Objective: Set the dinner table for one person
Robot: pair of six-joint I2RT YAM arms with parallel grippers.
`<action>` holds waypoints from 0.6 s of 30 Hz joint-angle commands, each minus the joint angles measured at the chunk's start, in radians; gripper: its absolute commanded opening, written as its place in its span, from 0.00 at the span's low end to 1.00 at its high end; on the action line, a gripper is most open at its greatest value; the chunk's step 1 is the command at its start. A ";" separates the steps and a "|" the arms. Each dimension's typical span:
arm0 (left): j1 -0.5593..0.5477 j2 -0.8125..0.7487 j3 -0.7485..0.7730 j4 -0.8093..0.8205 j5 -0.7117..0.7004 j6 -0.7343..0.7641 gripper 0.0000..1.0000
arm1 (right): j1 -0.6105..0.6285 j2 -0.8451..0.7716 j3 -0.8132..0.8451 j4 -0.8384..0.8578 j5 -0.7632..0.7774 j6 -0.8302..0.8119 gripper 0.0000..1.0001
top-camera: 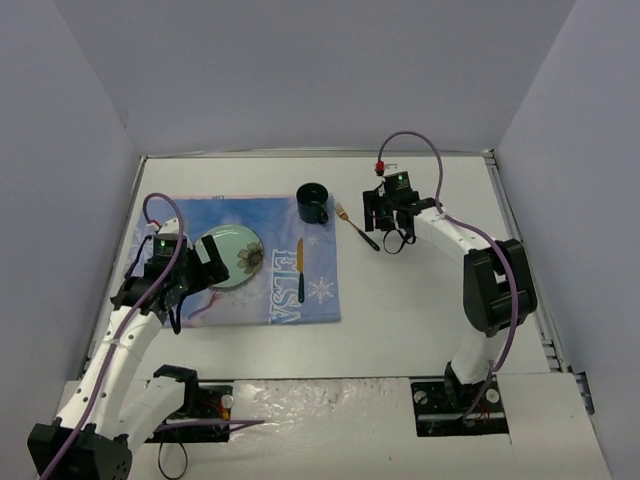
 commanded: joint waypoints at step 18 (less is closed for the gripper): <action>-0.006 -0.078 0.042 -0.072 -0.050 -0.002 0.97 | 0.057 0.346 0.353 -0.020 -0.158 -0.278 0.41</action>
